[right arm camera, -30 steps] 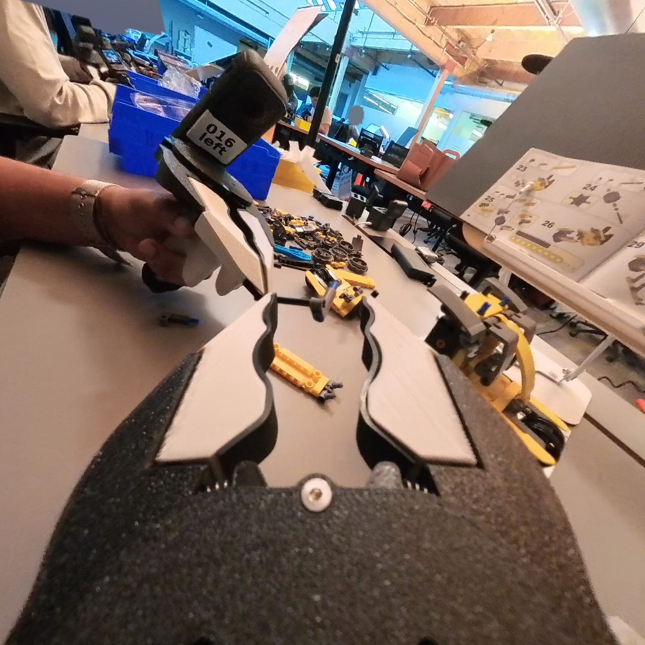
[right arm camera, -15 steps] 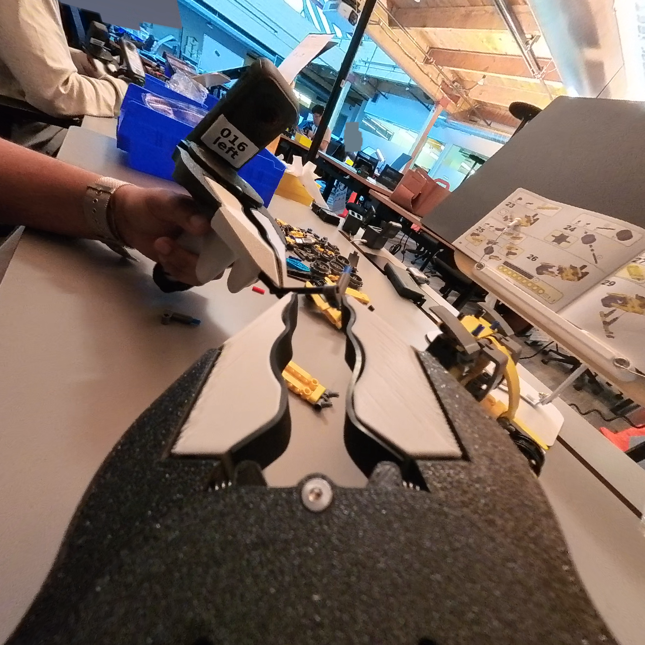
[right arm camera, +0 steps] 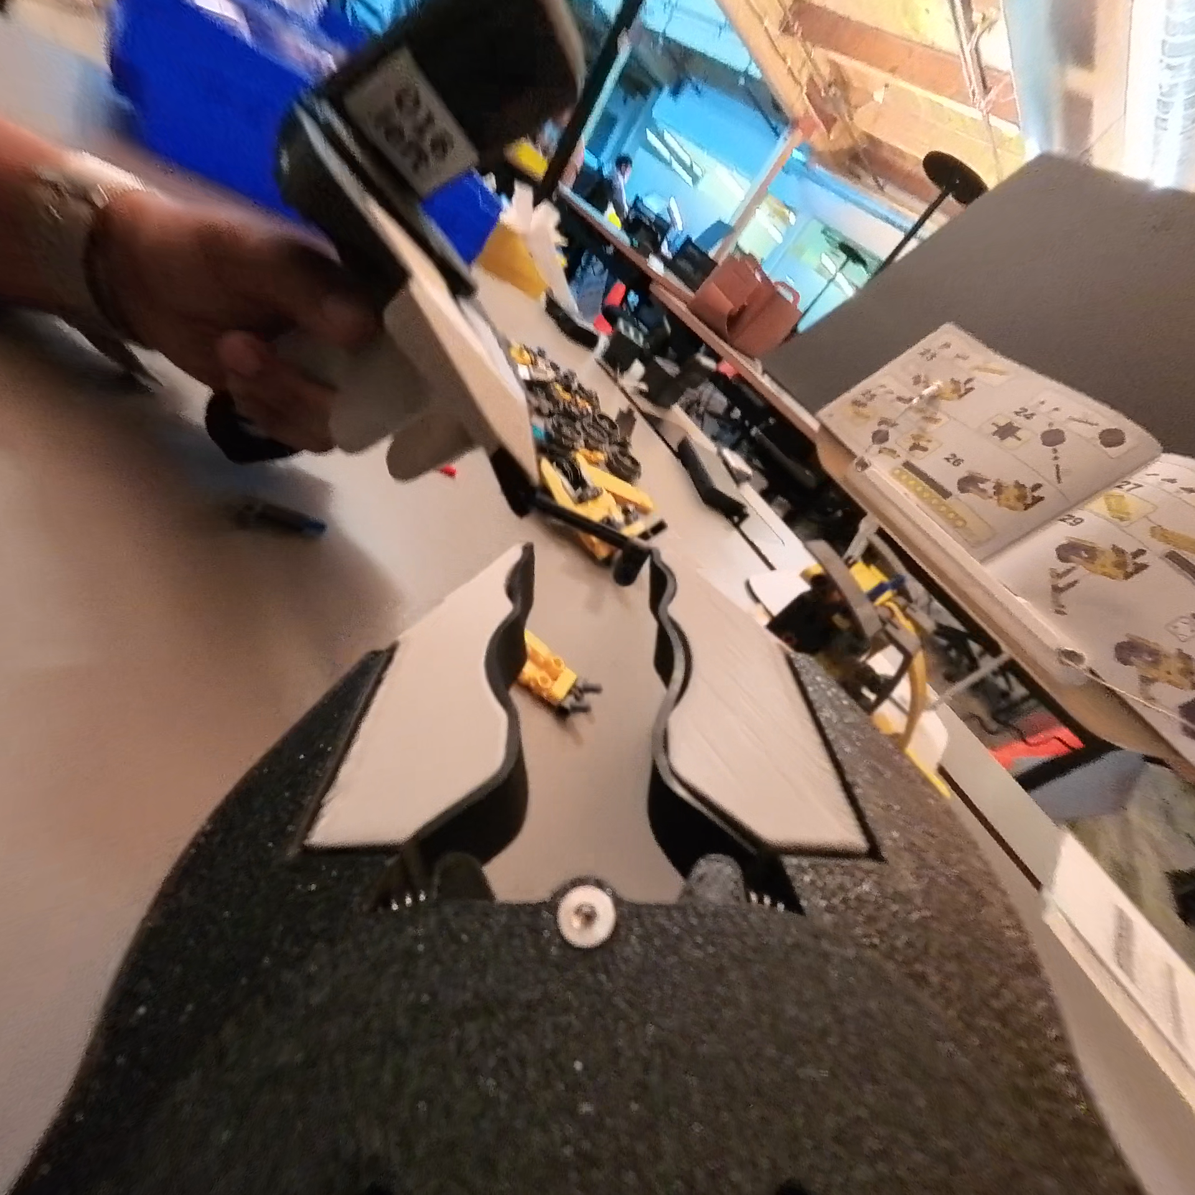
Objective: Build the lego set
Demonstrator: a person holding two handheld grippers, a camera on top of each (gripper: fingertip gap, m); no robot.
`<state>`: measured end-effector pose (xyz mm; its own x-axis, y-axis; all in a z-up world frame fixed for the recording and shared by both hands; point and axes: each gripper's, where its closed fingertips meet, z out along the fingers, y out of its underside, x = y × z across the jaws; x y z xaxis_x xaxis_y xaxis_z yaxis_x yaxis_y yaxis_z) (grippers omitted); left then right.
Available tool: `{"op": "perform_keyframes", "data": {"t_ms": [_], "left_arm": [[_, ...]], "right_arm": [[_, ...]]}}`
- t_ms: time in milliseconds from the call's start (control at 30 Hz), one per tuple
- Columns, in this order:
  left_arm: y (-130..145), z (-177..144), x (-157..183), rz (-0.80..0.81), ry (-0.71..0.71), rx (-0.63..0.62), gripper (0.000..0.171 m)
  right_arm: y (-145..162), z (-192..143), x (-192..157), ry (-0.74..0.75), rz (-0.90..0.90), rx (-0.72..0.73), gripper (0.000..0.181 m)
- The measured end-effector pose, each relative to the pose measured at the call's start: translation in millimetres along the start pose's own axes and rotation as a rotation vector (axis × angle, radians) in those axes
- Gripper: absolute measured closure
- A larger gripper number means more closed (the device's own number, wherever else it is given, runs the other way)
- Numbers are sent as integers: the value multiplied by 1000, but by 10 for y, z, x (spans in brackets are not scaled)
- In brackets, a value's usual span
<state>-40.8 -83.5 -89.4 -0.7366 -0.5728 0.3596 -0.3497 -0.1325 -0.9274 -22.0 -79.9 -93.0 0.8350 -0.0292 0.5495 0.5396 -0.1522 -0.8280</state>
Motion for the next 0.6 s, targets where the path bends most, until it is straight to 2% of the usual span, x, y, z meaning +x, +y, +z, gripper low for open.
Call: {"op": "perform_keyframes", "data": {"t_ms": [33, 67, 133, 200, 267, 367, 433, 467, 500, 533, 600], "left_arm": [[-53, 5, -25, -12, -23, 28, 171], [-82, 15, -51, -20, -37, 38, 171], [-22, 32, -117, 7, -76, -10, 171], [23, 1, -179, 12, -116, -26, 171], [46, -57, -264, 3, -157, -20, 171], [-37, -135, -324, 38, -205, 13, 171], [-6, -111, -322, 68, -216, -11, 170], [52, -69, -295, 67, -202, -44, 152], [124, -24, -278, 56, -194, -82, 142], [201, 20, -273, 46, -194, -121, 136], [333, 90, -235, 40, -180, -194, 134]], "right_arm": [[22, 13, -145, -73, -28, -13, 167], [-26, 21, -333, -151, -45, 3, 170], [-60, 78, -426, -111, -134, -20, 170], [93, 123, -357, -47, -202, -79, 170], [265, 129, -267, -40, -155, -146, 170], [349, 118, -113, -4, -91, -182, 170], [357, 127, -70, 25, -109, -187, 170], [342, 131, -72, 34, -132, -182, 170], [321, 136, -86, 40, -158, -177, 170], [299, 142, -109, 42, -184, -172, 170], [268, 158, -151, 45, -231, -166, 170]]}}
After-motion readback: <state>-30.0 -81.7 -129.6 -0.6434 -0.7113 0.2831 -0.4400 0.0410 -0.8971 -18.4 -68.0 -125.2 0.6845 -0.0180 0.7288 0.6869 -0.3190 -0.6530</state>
